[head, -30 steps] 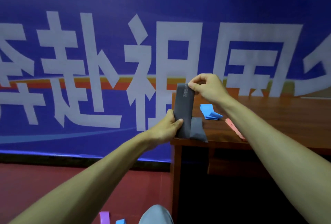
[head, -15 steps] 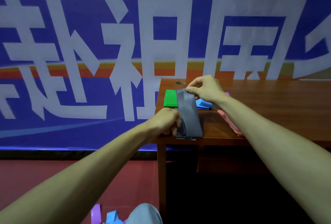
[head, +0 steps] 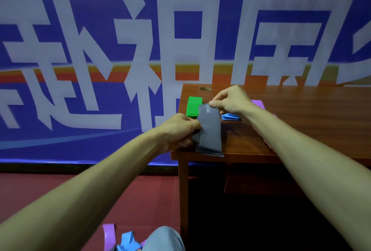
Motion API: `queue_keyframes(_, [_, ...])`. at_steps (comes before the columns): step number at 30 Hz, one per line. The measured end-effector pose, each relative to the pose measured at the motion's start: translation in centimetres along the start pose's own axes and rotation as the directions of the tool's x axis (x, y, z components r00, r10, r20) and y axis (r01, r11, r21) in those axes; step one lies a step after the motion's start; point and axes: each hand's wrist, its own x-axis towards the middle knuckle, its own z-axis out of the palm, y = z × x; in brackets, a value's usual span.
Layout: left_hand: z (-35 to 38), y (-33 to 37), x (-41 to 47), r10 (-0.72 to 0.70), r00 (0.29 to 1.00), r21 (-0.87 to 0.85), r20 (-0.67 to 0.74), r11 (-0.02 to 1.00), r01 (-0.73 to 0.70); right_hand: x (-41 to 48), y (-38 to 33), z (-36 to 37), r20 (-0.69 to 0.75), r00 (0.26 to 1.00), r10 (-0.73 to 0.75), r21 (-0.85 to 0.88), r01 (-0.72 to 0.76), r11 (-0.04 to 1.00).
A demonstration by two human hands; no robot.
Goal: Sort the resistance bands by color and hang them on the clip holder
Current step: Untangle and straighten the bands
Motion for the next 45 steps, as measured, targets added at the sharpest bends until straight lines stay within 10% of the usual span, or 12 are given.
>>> queue_keyframes(13, [1.6, -0.4, 0.9, 0.2, 0.98, 0.728, -0.022, 0.675, -0.121, -0.6, 1.5, 1.3, -0.017, 0.998, 0.062, -0.041, -0.062, 0.997])
queue_keyframes(45, [0.6, -0.8, -0.1, 0.207, 0.977, 0.624, -0.041, 0.769, -0.137, -2.2, 1.5, 1.5, 0.007, 0.994, -0.113, -0.378, 0.107, 0.919])
